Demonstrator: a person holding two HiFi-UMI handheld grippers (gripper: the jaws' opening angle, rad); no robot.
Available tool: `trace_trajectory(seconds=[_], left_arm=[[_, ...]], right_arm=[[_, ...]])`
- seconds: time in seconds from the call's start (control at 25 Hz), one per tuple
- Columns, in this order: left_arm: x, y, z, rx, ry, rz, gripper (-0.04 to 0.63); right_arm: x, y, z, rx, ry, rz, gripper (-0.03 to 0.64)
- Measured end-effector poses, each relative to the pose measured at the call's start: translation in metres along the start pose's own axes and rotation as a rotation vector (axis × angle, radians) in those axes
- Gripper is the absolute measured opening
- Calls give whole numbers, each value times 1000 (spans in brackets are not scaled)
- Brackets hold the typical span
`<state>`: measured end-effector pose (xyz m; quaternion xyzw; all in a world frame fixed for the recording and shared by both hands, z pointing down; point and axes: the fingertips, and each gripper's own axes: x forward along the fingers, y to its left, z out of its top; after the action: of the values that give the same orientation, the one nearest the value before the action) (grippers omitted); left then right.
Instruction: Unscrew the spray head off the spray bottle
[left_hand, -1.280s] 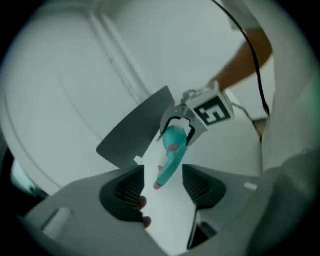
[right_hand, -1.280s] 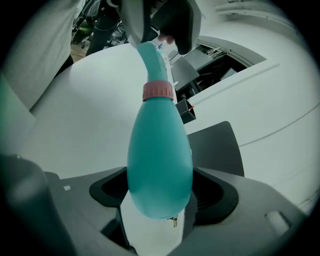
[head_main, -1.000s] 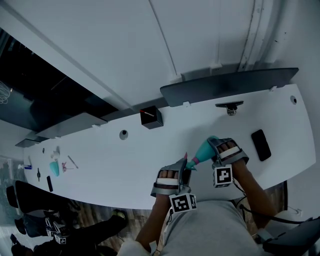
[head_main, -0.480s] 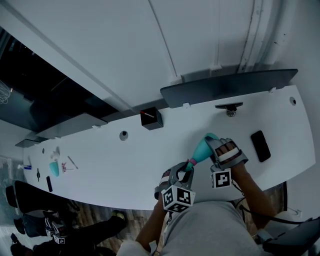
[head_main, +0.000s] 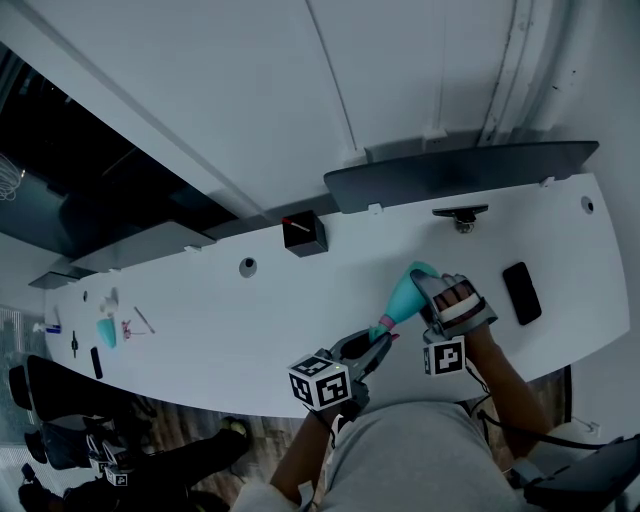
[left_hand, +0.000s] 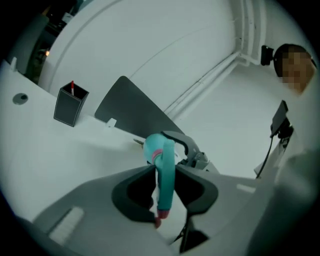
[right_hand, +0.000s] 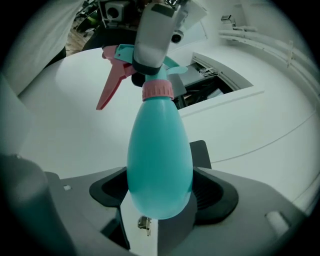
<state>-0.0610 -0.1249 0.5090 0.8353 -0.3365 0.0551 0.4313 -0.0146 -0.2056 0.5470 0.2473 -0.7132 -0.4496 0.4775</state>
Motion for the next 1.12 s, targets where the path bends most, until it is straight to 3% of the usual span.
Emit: trace_trajectory(seconds=[0.08, 0.16, 0.2, 0.28, 0.36, 0.4, 0.48, 0.56, 0.64, 0.76, 1.12], left_arm=[[-3, -5, 2, 93, -3, 8, 122], [-11, -12, 6, 252, -10, 19, 207], [-16, -13, 9, 364, -10, 44, 213], [-27, -13, 11, 660, 23, 132, 222], [-34, -13, 6, 1001, 119, 203, 238], [-37, -14, 2, 1131, 180, 205, 235], [-41, -24, -3, 1260, 270, 146, 232], [-46, -33, -1, 1299, 295, 102, 219], [-46, -24, 4, 1293, 299, 126, 215], [-39, 9, -2, 1255, 336, 191, 213], [-22, 41, -14, 1109, 324, 236, 212]], right_arm=[[1, 10, -1, 57, -15, 65, 396], [2, 28, -1, 124, -49, 189, 396], [1, 38, -1, 158, -67, 262, 396], [-2, 58, 0, 220, -96, 405, 396], [-8, 76, 2, 287, -124, 535, 394], [-11, 82, 5, 324, -145, 590, 393], [-16, 86, 10, 405, -190, 661, 388], [-14, 83, 12, 454, -210, 667, 380], [-7, 81, 5, 417, -177, 621, 356], [0, 77, -2, 363, -137, 580, 351], [-11, 50, 12, 507, -214, 541, 341]])
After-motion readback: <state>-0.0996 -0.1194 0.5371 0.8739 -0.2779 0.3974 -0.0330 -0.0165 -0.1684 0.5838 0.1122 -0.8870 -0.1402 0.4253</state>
